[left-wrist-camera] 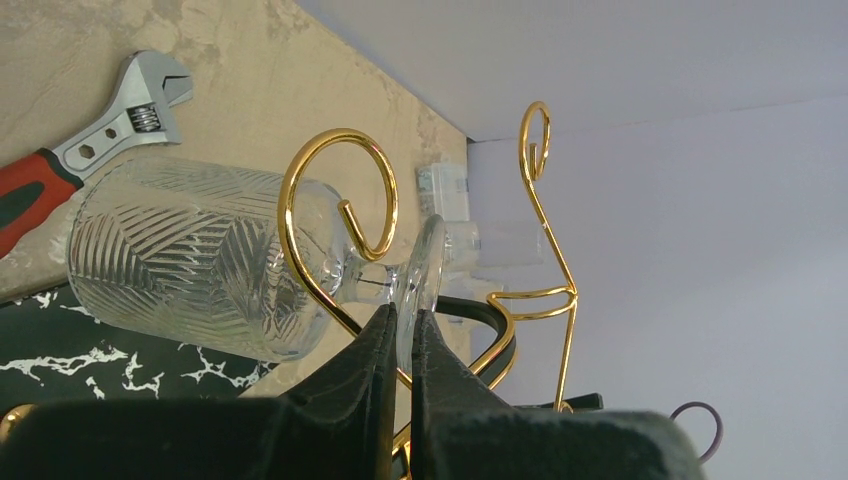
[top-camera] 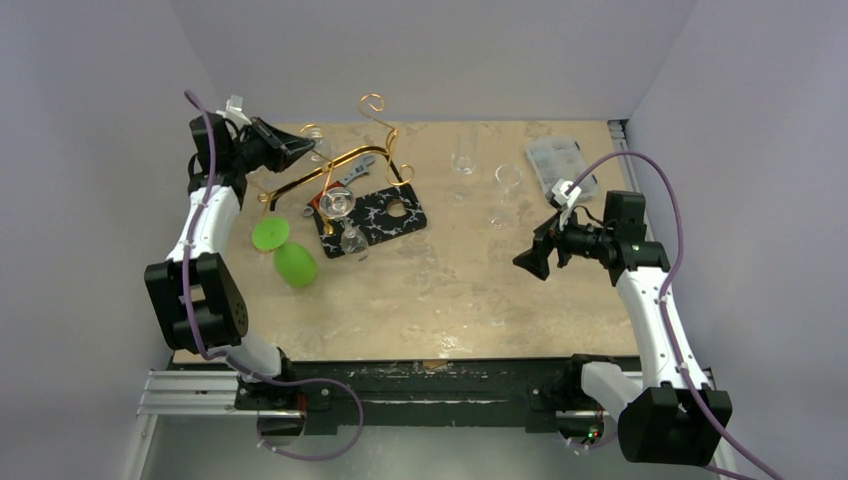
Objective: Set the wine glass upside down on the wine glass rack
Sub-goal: Turn the wine glass upside down at the wine rack.
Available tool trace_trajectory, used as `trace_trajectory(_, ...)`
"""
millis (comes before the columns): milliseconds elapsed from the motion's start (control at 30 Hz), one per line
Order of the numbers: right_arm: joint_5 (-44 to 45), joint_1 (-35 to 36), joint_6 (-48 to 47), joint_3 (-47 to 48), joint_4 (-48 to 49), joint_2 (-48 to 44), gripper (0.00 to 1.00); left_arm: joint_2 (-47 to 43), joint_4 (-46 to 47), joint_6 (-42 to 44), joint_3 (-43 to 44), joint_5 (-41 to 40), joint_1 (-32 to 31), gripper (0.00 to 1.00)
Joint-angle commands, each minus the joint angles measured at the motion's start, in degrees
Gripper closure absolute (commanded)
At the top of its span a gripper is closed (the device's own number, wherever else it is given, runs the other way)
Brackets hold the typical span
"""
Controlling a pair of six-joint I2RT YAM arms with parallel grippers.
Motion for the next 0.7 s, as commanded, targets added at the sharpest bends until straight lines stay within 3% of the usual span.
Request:
trace_trajectory(0,-0.94,-0.09,-0.89,1.49,0.04,-0.95,0.04,-2.46,5.02,-0.71,0.49,0.76,1.23,1.00)
trace_trajectory(667,-0.87,-0.14,-0.97,1.53,-0.03,-0.87,0.04,-3.06,4.58,-0.45,0.44,0.30,2.45,1.00)
